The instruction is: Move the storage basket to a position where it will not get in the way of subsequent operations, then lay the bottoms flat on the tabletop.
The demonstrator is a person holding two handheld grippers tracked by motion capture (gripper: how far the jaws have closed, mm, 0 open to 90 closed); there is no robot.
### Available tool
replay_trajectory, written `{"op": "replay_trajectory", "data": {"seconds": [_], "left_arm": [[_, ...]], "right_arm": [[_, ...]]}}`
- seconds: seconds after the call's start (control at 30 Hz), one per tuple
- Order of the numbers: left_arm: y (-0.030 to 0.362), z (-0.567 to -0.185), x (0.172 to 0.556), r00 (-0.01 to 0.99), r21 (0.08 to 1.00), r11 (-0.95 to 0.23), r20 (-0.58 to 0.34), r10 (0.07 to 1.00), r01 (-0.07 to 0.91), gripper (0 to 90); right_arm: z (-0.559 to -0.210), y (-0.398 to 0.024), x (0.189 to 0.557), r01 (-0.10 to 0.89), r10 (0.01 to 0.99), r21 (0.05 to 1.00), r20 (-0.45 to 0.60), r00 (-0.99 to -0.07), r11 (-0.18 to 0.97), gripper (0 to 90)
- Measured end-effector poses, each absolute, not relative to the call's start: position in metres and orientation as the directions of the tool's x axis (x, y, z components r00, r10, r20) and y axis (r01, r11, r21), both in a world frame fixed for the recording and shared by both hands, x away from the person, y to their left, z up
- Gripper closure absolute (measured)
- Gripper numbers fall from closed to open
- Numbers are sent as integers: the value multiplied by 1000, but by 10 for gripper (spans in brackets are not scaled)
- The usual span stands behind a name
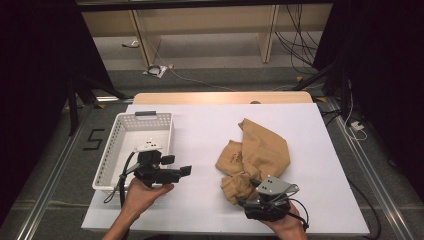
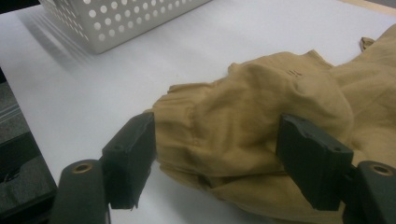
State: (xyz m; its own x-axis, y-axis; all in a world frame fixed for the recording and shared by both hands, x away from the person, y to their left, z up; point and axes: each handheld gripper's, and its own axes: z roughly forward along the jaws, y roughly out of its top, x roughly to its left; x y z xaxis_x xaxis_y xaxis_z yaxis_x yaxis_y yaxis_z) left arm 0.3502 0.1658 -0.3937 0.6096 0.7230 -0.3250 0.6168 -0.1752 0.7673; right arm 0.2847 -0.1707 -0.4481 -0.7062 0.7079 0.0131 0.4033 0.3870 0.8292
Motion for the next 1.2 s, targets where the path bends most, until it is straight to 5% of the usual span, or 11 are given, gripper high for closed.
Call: {"op": "replay_trajectory", "data": {"seconds": [0.6, 1.07, 1.2], "left_arm": [[157, -394, 347, 630, 766, -195, -324, 706, 613, 191], [154, -399, 347, 631, 756, -208, -325, 705, 621, 192], [154, -399, 346, 632, 755, -211, -322, 705, 621, 193]], "right_arm": [[-454, -166, 292, 452, 689, 788, 49, -723, 418, 494], [-459, -165, 297, 490, 652, 737, 88, -753, 466, 833], [-458, -167, 297, 491, 647, 738, 97, -756, 462, 860]]}}
